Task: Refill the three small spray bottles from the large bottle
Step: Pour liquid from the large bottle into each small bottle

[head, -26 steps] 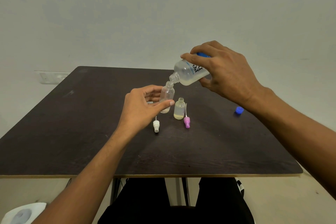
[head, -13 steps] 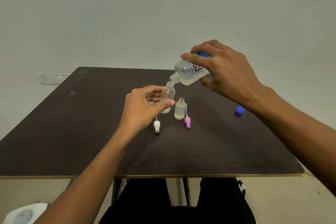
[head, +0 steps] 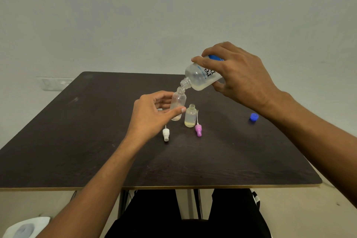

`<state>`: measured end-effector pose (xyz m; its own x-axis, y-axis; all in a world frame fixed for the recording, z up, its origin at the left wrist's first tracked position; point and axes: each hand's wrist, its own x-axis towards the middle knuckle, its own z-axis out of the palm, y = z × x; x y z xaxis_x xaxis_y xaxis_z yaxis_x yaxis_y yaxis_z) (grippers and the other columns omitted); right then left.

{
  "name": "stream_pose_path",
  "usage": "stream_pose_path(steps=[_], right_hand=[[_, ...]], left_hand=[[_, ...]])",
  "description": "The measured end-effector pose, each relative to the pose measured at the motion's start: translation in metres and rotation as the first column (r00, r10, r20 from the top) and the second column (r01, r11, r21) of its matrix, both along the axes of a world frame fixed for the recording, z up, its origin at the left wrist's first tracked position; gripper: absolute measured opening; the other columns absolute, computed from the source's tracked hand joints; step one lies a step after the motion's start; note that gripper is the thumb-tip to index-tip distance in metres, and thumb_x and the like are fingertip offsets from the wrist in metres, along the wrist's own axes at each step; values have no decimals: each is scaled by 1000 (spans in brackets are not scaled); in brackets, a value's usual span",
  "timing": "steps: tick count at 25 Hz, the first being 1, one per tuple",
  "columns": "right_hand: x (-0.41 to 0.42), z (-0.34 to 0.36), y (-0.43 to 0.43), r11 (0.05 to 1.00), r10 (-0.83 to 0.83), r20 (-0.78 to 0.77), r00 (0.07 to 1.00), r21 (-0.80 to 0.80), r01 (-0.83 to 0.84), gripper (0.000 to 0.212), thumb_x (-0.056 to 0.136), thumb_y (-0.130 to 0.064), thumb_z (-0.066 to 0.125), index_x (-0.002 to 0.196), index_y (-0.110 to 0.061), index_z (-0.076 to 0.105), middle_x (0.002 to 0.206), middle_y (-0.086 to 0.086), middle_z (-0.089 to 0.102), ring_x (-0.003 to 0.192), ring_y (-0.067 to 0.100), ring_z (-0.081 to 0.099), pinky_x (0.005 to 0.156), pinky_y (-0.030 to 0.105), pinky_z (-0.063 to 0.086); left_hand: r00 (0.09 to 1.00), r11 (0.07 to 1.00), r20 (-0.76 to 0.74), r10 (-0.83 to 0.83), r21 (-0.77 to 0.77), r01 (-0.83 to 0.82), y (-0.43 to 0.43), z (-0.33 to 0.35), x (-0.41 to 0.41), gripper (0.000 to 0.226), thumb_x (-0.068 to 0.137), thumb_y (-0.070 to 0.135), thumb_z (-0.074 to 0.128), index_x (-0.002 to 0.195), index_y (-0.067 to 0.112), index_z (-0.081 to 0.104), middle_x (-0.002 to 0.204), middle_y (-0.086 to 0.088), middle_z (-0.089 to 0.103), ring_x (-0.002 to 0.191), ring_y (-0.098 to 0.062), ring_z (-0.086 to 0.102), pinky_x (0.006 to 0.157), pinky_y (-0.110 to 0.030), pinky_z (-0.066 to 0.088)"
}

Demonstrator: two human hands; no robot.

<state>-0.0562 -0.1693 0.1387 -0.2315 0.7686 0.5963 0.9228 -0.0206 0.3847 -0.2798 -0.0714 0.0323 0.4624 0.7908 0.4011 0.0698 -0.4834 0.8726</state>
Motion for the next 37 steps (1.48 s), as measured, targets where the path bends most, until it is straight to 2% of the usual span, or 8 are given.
stream_pose_path(steps=[7,11,15,22,31,34,37], right_hand=[[-4,3,-3,1000,0,7,1000,-2,0,66,89,-17,80,150,-29,57,141,3,63,130,28,58,85,32,47],[-4,3,-4,1000,6,12,1000,11,-6,65,88,-16,81,148,-27,59,140,5,64,128,30,59,82,32,46],[-3,3,-3,1000,12,21,1000,25,-12,65,88,-16,80,148,-28,59,139,4,64,127,29,59,82,27,33],[-4,4,-4,999,24,17,1000,27,-25,63,90,-15,77,148,-29,59,140,3,64,128,28,58,81,26,32],[-5,4,-3,1000,20,12,1000,10,-20,62,91,-14,75,149,-29,57,142,3,62,130,28,56,83,27,32],[-5,3,-2,1000,19,10,1000,-4,-19,62,92,-14,74,149,-29,57,142,3,62,130,28,56,83,28,39],[-6,3,-2,1000,18,15,1000,-15,-18,63,92,-16,75,150,-29,56,143,3,61,131,28,55,86,35,50]], left_hand=[[1000,1000,3,4,2,-4,0,-1,0,45,74,39,95,115,29,80,101,19,80,96,6,75,80,-8,56],[1000,1000,3,3,-1,-3,0,-1,0,42,74,38,95,113,32,80,101,22,80,96,7,74,80,-8,56],[1000,1000,7,2,-4,-2,-1,-1,0,41,74,37,95,112,31,81,100,22,80,96,7,75,80,-8,56],[1000,1000,4,8,-1,-8,0,-1,0,46,73,39,95,115,29,80,101,18,80,96,7,74,79,-8,56],[1000,1000,13,2,6,-3,-1,-2,-1,39,73,39,95,109,36,79,99,25,79,95,7,74,78,-7,55],[1000,1000,20,-2,10,2,0,-3,-1,39,74,38,95,109,36,79,99,25,79,95,7,75,79,-8,56],[1000,1000,19,1,8,-2,0,-5,-1,41,74,38,96,112,33,80,100,23,80,95,6,75,81,-10,58]])
